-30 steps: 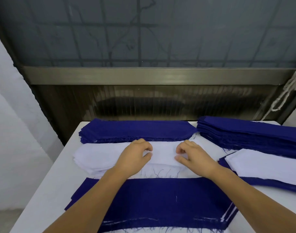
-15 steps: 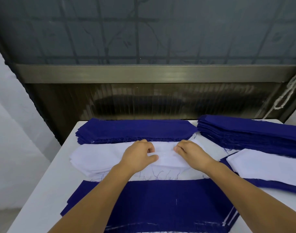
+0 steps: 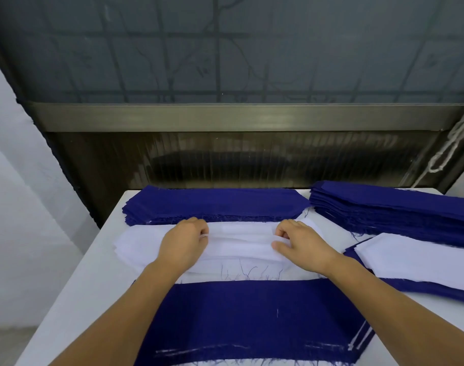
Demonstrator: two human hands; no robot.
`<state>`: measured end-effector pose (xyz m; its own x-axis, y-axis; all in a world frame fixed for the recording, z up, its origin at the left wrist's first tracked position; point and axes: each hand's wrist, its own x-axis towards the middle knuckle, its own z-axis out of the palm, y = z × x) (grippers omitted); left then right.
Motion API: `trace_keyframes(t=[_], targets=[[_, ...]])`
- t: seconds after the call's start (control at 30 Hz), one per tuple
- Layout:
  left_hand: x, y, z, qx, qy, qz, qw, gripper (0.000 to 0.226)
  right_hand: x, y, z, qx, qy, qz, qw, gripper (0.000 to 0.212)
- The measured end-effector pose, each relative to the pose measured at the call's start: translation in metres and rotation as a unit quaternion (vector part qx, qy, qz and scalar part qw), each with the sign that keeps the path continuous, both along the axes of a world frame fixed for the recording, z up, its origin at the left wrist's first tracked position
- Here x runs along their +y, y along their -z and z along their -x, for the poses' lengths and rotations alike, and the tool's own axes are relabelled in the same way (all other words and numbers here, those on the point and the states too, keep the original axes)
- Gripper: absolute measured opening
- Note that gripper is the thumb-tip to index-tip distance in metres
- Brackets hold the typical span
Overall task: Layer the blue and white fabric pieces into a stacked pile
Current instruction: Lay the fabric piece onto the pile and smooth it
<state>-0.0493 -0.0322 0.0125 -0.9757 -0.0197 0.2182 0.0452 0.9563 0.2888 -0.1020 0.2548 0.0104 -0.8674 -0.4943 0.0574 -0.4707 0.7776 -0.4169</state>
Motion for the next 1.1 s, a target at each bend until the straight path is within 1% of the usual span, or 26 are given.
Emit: trace_keyframes(t=[0.07,0.13,0.2,0.27,0.37,0.47,0.57,0.63,0.7,0.8,0.87,0.93,0.97,1.0,1.03,1.1], targets=[[-0.015,0.0,-0.003,-0.001,-0.012,0.0,1.0,0.008,-0.002,0.0,-0.001,0.016,0.003,-0.01,1.0,0.02],[-0.023,0.0,-0.004,0.001,-0.019,-0.004,1.0,0.007,-0.009,-0.002,-0.004,0.047,0.008,-0.045,0.998,0.031],[-0.023,0.002,-0.003,0.006,-0.022,-0.011,1.0,0.011,-0.019,-0.004,-0.006,0.092,0.016,-0.08,0.992,0.039],[-0.023,0.003,-0.003,0.004,-0.026,-0.023,0.999,0.016,-0.031,-0.006,-0.009,0.131,0.021,-0.095,0.987,0.041],[-0.03,0.004,-0.005,0.002,-0.029,-0.028,0.999,0.011,-0.038,-0.007,-0.011,0.181,0.024,-0.114,0.977,0.031],[-0.043,0.005,-0.013,0.004,-0.044,-0.008,0.999,0.01,-0.026,-0.01,-0.011,0.184,0.031,-0.142,0.972,0.022],[-0.054,0.0,-0.026,0.017,-0.078,-0.002,0.997,0.009,-0.01,-0.015,-0.015,0.183,0.031,-0.122,0.975,0.014],[-0.056,-0.005,-0.037,0.031,-0.082,0.012,0.996,0.011,-0.001,-0.019,-0.022,0.18,0.019,-0.104,0.978,0.01],[-0.056,-0.011,-0.052,0.028,-0.059,0.015,0.998,0.014,0.011,-0.025,-0.037,0.147,-0.001,-0.067,0.987,0.008],[-0.057,-0.019,-0.081,-0.035,0.018,-0.009,0.999,0.008,0.039,-0.031,-0.067,0.037,-0.031,-0.03,0.998,0.013],[-0.057,-0.026,-0.1,-0.112,0.078,-0.06,0.989,0.007,0.058,-0.034,-0.086,-0.075,-0.045,-0.026,0.996,0.014],[-0.054,-0.033,-0.111,-0.217,0.121,-0.117,0.962,0.008,0.071,-0.039,-0.097,-0.2,-0.051,-0.004,0.979,0.013],[-0.051,-0.035,-0.113,-0.259,0.136,-0.128,0.948,0.008,0.075,-0.042,-0.1,-0.241,-0.054,0.0,0.969,0.013],[-0.048,-0.037,-0.113,-0.279,0.146,-0.128,0.941,0.008,0.077,-0.045,-0.1,-0.258,-0.053,-0.004,0.965,0.014],[-0.045,-0.04,-0.113,-0.277,0.15,-0.124,0.941,0.008,0.078,-0.048,-0.099,-0.254,-0.044,-0.008,0.966,0.014],[-0.039,-0.044,-0.108,-0.22,0.123,-0.122,0.96,0.008,0.075,-0.049,-0.093,-0.203,-0.008,0.011,0.979,0.015]])
